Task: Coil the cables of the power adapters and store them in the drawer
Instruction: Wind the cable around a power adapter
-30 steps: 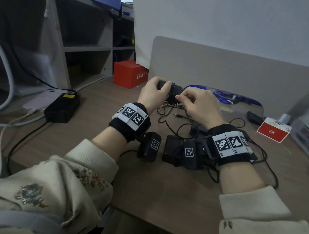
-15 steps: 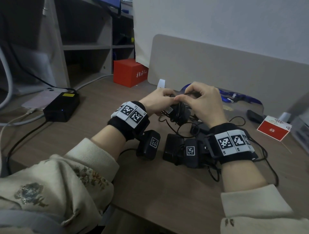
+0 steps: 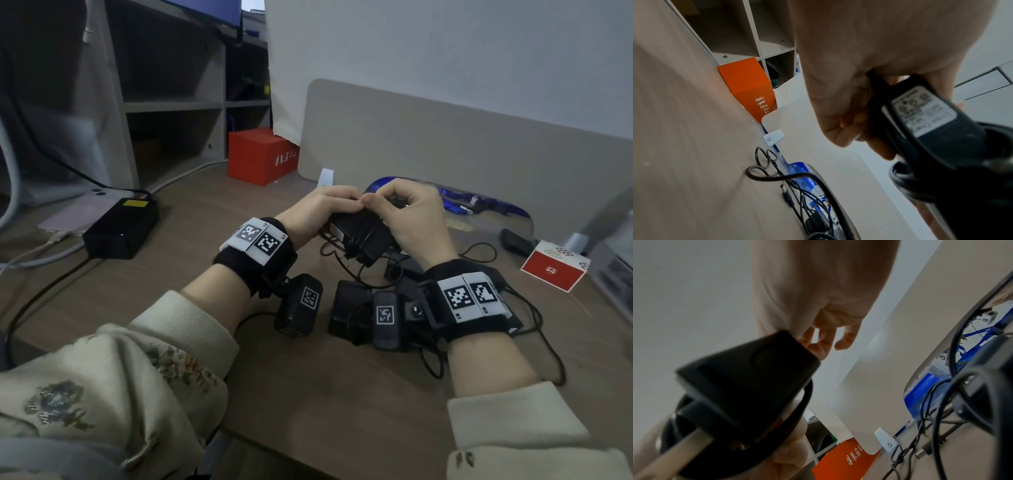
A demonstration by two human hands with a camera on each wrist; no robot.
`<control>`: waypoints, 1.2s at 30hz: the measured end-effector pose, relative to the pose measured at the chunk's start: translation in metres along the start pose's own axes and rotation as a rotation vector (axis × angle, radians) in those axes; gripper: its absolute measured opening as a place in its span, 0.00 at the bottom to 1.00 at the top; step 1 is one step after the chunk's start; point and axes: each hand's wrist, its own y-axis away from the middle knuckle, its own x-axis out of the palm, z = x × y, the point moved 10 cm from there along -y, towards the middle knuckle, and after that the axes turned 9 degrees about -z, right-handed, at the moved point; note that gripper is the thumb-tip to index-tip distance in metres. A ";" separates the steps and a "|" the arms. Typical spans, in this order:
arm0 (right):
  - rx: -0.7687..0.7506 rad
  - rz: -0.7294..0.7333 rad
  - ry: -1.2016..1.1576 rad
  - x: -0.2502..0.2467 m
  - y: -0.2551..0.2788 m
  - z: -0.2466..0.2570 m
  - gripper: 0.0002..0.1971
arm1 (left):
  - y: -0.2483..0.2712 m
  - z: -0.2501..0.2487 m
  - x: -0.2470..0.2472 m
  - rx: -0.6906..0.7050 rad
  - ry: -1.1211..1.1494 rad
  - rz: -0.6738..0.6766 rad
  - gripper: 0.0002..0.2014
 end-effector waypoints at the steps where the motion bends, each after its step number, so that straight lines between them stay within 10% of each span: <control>1: 0.022 0.011 -0.020 0.001 0.000 -0.001 0.11 | 0.000 0.000 0.001 0.012 0.000 0.004 0.08; 21: 0.196 0.150 -0.174 0.013 0.009 -0.009 0.34 | 0.005 -0.017 -0.005 0.207 0.173 0.050 0.28; 36: 0.293 0.031 -0.193 0.008 0.006 -0.024 0.28 | -0.005 -0.002 -0.012 0.132 0.176 -0.156 0.11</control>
